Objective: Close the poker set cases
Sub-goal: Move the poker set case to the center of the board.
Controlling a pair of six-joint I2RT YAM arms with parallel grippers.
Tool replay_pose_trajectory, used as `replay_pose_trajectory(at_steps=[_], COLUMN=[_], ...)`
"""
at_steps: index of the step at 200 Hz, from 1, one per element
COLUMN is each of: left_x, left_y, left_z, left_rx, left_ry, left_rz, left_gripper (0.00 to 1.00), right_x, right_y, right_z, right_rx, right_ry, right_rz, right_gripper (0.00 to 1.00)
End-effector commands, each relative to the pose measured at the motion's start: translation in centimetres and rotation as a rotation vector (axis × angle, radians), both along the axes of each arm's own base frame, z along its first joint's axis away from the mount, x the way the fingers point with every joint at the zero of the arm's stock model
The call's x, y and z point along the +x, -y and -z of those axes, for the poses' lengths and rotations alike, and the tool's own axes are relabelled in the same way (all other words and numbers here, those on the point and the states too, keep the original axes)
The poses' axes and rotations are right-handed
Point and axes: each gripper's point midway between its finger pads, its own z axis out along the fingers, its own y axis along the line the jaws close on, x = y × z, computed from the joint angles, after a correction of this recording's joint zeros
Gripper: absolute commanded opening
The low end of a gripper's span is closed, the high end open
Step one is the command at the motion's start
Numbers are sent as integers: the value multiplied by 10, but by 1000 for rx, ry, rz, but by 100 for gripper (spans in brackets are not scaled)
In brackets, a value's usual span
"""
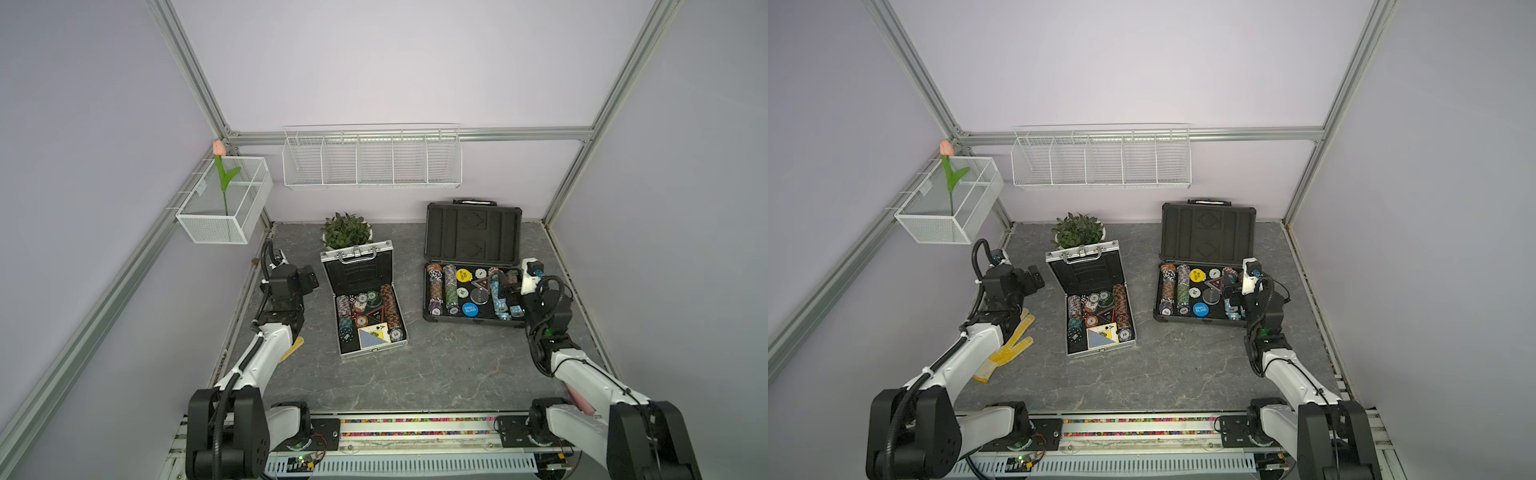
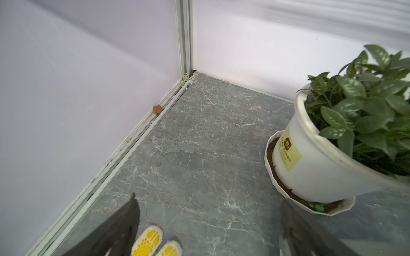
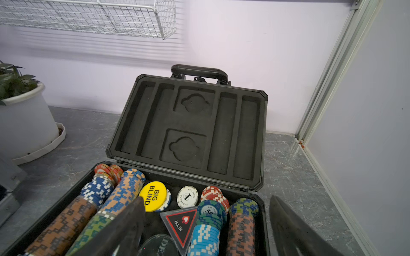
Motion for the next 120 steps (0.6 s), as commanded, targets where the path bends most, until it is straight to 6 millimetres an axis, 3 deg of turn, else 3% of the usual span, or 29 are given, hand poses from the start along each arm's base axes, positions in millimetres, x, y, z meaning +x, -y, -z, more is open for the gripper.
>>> replay_pose_trajectory(at_steps=[1, 48, 53, 120], left_x=[-28, -61, -64, -93], left_y=[0, 17, 20, 52], left_z=[9, 15, 17, 45], left_rx=[-90, -180, -191, -316], left_ry=[-56, -99, -110, -192], left_rz=[-48, -9, -3, 62], left_gripper=[100, 100, 100, 100], right_x=[2, 16, 15, 28], right_y=[-7, -57, -73, -183], right_z=[0, -1, 0, 10], right_rx=[61, 64, 53, 31], right_ry=[-118, -206, -212, -216], right_rz=[0, -160, -204, -465], right_gripper=[89, 88, 88, 89])
